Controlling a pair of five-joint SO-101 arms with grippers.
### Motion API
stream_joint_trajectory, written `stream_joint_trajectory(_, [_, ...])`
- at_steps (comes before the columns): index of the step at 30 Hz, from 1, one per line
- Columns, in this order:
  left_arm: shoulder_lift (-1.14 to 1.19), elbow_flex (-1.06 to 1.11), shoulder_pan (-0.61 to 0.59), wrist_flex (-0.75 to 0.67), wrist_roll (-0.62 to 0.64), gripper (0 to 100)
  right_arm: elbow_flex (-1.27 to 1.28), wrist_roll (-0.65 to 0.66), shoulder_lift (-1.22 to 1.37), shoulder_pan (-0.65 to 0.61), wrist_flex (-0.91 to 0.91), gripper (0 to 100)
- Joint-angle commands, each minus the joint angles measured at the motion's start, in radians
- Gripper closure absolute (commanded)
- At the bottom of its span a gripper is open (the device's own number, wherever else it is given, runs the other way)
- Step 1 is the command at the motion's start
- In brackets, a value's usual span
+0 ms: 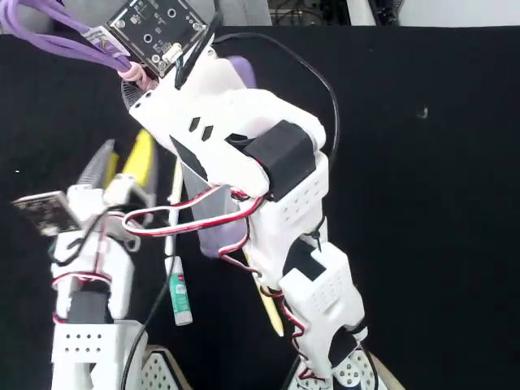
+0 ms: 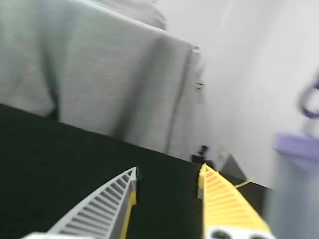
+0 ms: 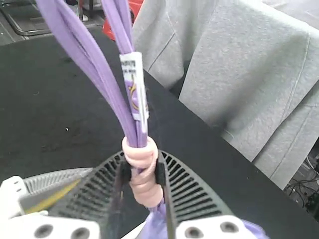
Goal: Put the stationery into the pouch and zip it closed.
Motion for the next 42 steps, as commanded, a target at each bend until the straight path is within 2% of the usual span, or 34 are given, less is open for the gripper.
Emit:
stream_joint_trajectory(1, [0.006,-0.044,-0.041,-0.008,0.011,80,-0.030,-0.006,-0.019,-0.011,-0.021,98.8])
stream_joint_trajectory(5, [0.000,-0.090,-0.025,0.038,0.012,80,-0.031,-0.006,0.013,-0.009,-0.037,98.8])
stream_joint_trajectory(10, [-0.114,-0.308,-0.004,0.373,0.025,79,-0.031,-0.006,0.031,0.029,-0.064,98.8])
stream_joint_trajectory(13, [-0.221,-0.375,0.096,0.529,0.021,79,-0.031,-0.006,0.031,0.041,-0.078,98.8])
stream_joint_trajectory(15, [-0.285,-0.343,0.183,0.537,-0.023,79,-0.031,-0.006,0.031,0.041,-0.078,98.8])
stream_joint_trajectory(19, [-0.301,-0.231,0.375,0.433,-0.044,79,-0.030,-0.006,0.033,0.040,-0.078,98.8])
stream_joint_trajectory(22, [-0.275,-0.139,0.437,0.308,-0.046,74,-0.030,-0.008,0.031,0.037,-0.074,98.8])
stream_joint_trajectory(27, [-0.244,-0.064,0.426,0.187,-0.046,73,-0.030,-0.008,0.028,0.037,-0.072,98.8])
stream_joint_trajectory(31, [-0.183,-0.058,0.340,0.141,-0.044,73,-0.030,-0.008,0.027,0.035,-0.071,98.8])
stream_joint_trajectory(35, [-0.060,-0.058,0.271,0.064,-0.040,73,-0.030,-0.011,0.027,0.035,-0.069,98.8])
stream_joint_trajectory(42, [0.210,-0.094,0.265,-0.081,-0.038,73,-0.030,-0.009,0.025,0.032,-0.057,98.8])
